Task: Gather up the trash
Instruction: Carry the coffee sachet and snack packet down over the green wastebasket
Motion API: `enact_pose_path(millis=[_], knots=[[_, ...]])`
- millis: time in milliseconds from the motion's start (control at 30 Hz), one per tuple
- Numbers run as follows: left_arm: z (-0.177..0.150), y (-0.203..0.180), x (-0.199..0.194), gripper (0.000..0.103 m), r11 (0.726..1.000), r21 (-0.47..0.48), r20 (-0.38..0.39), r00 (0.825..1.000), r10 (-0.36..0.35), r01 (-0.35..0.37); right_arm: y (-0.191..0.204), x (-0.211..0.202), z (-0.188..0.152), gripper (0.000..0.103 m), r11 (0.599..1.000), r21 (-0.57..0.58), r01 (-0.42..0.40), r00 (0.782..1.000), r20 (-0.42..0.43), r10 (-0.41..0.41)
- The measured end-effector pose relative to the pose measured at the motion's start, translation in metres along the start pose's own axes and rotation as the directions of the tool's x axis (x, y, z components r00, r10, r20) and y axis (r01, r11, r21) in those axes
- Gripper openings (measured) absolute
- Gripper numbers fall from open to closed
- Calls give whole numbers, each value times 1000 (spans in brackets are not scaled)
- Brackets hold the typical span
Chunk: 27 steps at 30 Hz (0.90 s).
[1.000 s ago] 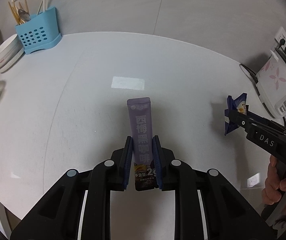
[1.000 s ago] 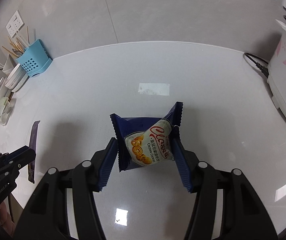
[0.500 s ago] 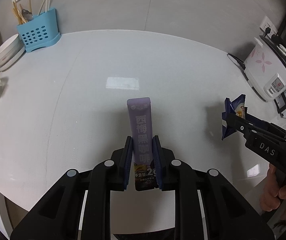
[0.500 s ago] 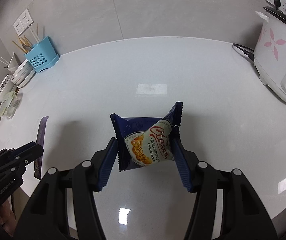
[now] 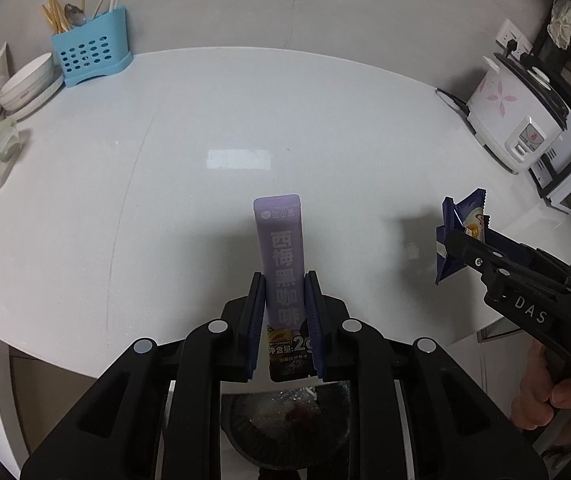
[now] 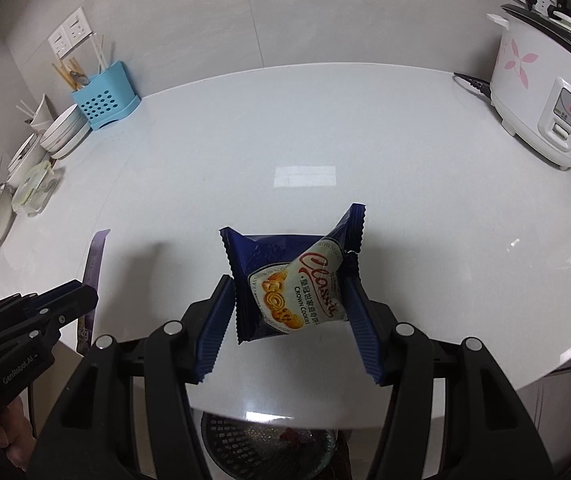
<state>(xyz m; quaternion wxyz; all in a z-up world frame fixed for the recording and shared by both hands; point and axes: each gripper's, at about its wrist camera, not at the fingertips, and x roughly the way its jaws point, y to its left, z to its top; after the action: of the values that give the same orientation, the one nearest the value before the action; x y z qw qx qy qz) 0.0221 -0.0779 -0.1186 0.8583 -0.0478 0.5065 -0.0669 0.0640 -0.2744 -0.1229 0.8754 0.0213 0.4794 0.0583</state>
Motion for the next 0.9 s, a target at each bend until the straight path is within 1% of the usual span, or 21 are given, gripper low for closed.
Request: enact_pose_path(millis=[233, 400, 600, 733, 900], knots=[[-39, -6, -17, 20, 999, 52, -7, 1000, -16, 16, 23, -21, -39, 54, 1000, -28, -15, 1000, 11, 15], [-69, -14, -21, 20, 996, 86, -25, 999, -29, 31, 33, -30, -67, 54, 998, -50, -26, 1000, 10, 27], [-101, -15, -24, 20, 993, 111, -45, 998, -37, 41, 40, -46, -96, 54, 995, -66, -69, 997, 25, 70], [-118, -9, -23, 20, 994, 105, -55, 998, -34, 39, 45, -49, -119, 54, 991, -101, -83, 996, 19, 85], [-137, 5, -18, 20, 996, 81, -64, 998, -29, 34, 44, -38, -144, 55, 991, -94, -94, 995, -26, 92]])
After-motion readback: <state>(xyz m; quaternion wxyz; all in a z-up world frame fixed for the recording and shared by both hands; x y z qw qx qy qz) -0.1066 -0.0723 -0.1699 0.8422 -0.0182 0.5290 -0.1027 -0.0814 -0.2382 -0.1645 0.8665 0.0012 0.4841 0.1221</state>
